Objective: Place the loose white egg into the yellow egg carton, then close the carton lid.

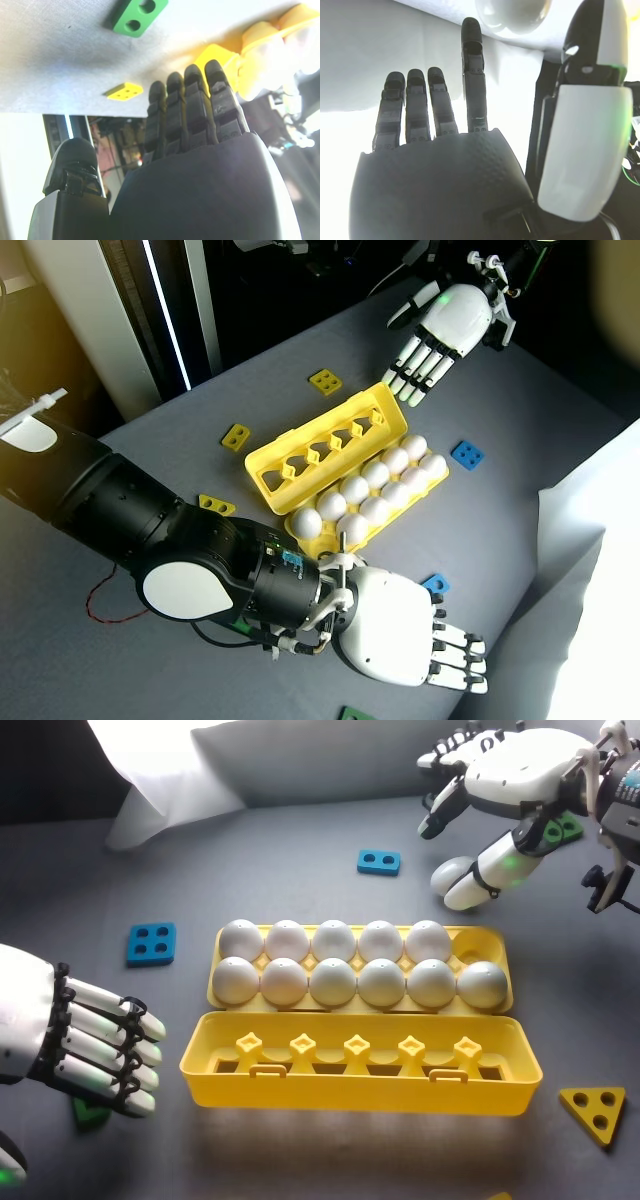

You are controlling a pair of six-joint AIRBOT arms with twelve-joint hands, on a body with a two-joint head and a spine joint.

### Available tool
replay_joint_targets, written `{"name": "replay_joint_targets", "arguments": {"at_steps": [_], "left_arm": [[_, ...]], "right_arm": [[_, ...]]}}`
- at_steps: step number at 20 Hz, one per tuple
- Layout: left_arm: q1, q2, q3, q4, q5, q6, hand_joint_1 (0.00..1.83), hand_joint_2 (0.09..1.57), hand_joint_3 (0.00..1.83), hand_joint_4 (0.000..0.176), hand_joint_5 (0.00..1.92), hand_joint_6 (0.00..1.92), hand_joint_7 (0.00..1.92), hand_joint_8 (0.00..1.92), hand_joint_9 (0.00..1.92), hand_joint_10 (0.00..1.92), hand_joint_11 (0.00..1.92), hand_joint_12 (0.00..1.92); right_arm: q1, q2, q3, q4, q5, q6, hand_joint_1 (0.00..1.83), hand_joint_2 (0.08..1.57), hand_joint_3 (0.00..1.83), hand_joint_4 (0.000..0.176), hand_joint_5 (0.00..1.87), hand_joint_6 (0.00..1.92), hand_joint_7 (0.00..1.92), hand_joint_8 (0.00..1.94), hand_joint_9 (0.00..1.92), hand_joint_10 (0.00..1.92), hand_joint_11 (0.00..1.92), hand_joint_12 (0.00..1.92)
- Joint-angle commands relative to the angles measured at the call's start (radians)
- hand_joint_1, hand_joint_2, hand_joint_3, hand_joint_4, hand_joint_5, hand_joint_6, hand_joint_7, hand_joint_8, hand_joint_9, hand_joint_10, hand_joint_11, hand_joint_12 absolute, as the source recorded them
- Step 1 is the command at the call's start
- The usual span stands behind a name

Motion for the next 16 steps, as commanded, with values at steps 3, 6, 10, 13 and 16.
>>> {"name": "replay_joint_targets", "arguments": {"at_steps": [3,6,10,13,16], "left_arm": [[-0.006,0.008,0.006,-0.056,-0.049,-0.001,0.00,1.29,0.00,0.000,0.31,0.01,0.29,0.00,0.24,0.00,0.00,0.34],[-0.008,0.008,0.006,-0.056,-0.049,-0.001,0.00,1.29,0.00,0.000,0.34,0.01,0.32,0.00,0.26,0.01,0.00,0.40],[-0.009,0.006,0.006,-0.055,-0.047,-0.001,0.00,1.30,0.00,0.000,0.34,0.00,0.33,0.00,0.28,0.00,0.00,0.45],[-0.010,0.006,0.007,-0.053,-0.045,-0.001,0.00,1.29,0.00,0.000,0.31,0.00,0.31,0.00,0.25,0.00,0.00,0.37],[-0.010,0.004,0.006,-0.052,-0.043,-0.001,0.00,1.28,0.00,0.000,0.34,0.01,0.33,0.01,0.27,0.01,0.00,0.42]], "right_arm": [[-0.005,0.009,0.007,0.023,0.111,0.006,0.74,0.75,0.00,0.139,0.75,0.02,0.11,0.02,0.00,0.00,0.00,0.00],[-0.017,0.008,0.011,0.023,0.120,0.001,0.80,0.76,0.00,0.098,0.82,0.01,0.16,0.01,0.00,0.00,0.00,0.00],[-0.027,0.004,0.025,0.023,0.120,0.001,0.79,0.77,0.01,0.091,0.81,0.00,0.18,0.01,0.00,0.00,0.00,0.00],[-0.027,0.004,0.026,0.023,0.120,0.001,0.76,0.79,0.01,0.094,0.81,0.00,0.19,0.01,0.00,0.00,0.00,0.00],[-0.024,0.002,0.027,0.024,0.121,0.001,0.75,0.79,0.01,0.096,0.83,0.01,0.19,0.01,0.00,0.00,0.00,0.00]]}}
